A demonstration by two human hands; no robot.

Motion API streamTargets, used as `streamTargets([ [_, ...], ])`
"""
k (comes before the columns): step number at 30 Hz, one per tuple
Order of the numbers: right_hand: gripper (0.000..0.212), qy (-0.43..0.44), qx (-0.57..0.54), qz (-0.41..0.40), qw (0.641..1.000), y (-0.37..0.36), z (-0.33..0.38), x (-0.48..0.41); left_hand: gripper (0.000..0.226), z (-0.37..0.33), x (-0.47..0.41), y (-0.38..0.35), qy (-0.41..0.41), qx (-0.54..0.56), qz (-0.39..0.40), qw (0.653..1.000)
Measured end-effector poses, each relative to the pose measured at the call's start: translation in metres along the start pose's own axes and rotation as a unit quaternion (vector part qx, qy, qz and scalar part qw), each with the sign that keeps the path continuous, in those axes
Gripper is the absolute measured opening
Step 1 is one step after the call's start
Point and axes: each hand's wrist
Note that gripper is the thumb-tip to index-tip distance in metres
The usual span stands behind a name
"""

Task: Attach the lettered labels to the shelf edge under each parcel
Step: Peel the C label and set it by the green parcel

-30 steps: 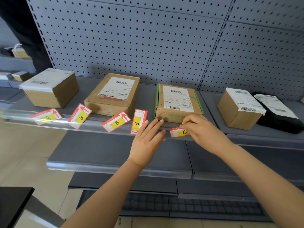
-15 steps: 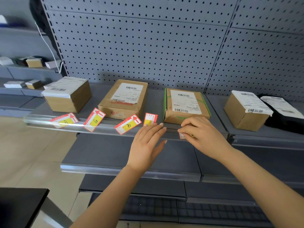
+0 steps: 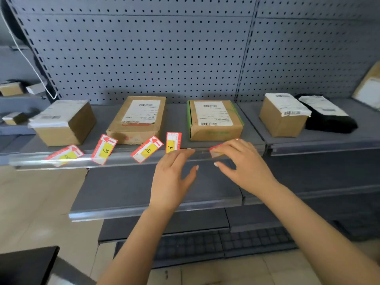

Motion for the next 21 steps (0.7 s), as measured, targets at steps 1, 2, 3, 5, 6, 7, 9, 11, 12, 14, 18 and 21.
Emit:
streamTargets([
  [1,0.031,-0.013,0.003,-0.009,1.000,0.007,-0.004,0.008,0.038,-0.009,-0.002,-0.004,-0.003,0.010,0.011,1.000],
  [2,0.031,-0.025,0.007,-0.019,0.999,0.014,-0.009,0.017,0.038,-0.018,-0.004,-0.010,-0.007,0.022,0.024,0.999],
  [3,0.032,-0.037,0.013,-0.026,0.999,0.022,-0.015,0.026,0.039,-0.027,-0.007,-0.016,-0.010,0.034,0.041,0.999],
  [5,0.033,-0.061,0.025,-0.039,0.997,0.039,-0.030,0.045,0.040,-0.048,-0.014,-0.030,-0.018,0.057,0.090,0.994],
  [6,0.033,-0.073,0.033,-0.044,0.996,0.048,-0.039,0.056,0.041,-0.061,-0.017,-0.038,-0.026,0.066,0.113,0.991],
  [7,0.033,-0.084,0.042,-0.049,0.994,0.058,-0.049,0.067,0.042,-0.074,-0.020,-0.046,-0.038,0.073,0.130,0.988],
  [9,0.033,-0.105,0.061,-0.059,0.991,0.078,-0.070,0.093,0.044,-0.104,-0.027,-0.064,-0.062,0.086,0.145,0.984],
  [11,0.033,-0.123,0.079,-0.062,0.987,0.101,-0.093,0.120,0.044,-0.139,-0.031,-0.084,-0.074,0.097,0.155,0.980],
  [12,0.033,-0.132,0.089,-0.061,0.985,0.113,-0.105,0.134,0.044,-0.158,-0.032,-0.096,-0.080,0.105,0.158,0.979],
  [14,0.034,-0.151,0.110,-0.058,0.981,0.139,-0.129,0.163,0.045,-0.199,-0.031,-0.119,-0.094,0.120,0.164,0.975],
  [18,0.037,-0.188,0.141,-0.063,0.970,0.194,-0.180,0.224,0.044,-0.280,-0.026,-0.172,-0.079,0.179,0.185,0.963],
  [21,0.038,-0.212,0.163,-0.071,0.961,0.231,-0.219,0.266,0.042,-0.340,-0.023,-0.211,-0.082,0.215,0.193,0.954],
])
Point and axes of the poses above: each hand's wrist, its own x-axis away from the middle knuckle, its own y-axis out of the back of the hand, z = x × y, and after that the axes turned 9 degrees about -y, right-handed
